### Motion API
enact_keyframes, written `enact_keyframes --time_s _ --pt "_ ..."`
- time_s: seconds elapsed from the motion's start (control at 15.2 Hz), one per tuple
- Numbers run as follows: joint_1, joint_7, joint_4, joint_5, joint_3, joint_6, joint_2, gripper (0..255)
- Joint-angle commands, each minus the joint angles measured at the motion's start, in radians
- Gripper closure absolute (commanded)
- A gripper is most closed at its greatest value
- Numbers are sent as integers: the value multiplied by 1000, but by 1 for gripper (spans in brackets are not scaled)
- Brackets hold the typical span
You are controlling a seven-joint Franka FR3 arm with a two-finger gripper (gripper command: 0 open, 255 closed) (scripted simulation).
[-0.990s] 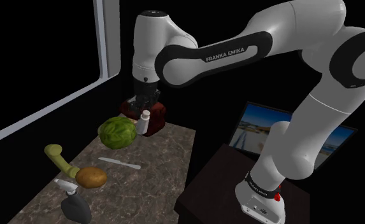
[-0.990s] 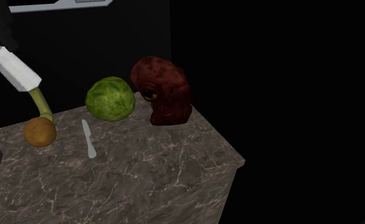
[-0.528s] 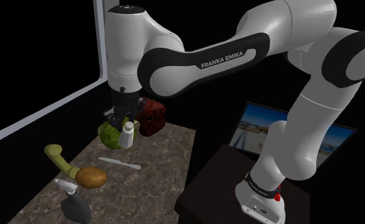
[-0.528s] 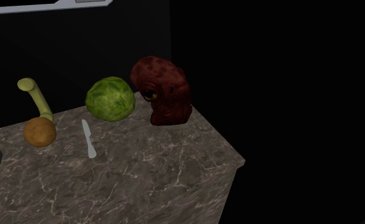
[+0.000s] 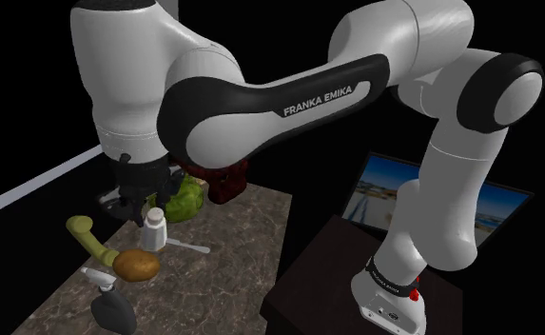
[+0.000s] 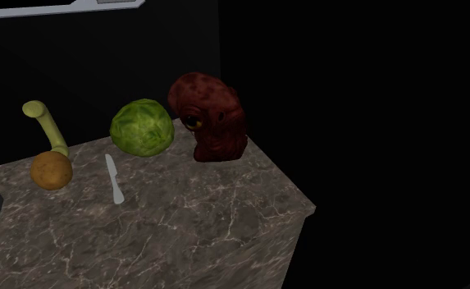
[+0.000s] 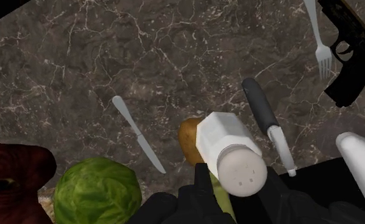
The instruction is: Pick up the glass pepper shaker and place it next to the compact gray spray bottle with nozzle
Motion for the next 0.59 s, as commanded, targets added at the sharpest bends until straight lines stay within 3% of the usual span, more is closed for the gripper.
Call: enact_keyframes --time_s 0.0,0.53 --pt "31 42 55 -21 11 -22 45 255" --pt "31 68 -22 -41 5 73 69 255"
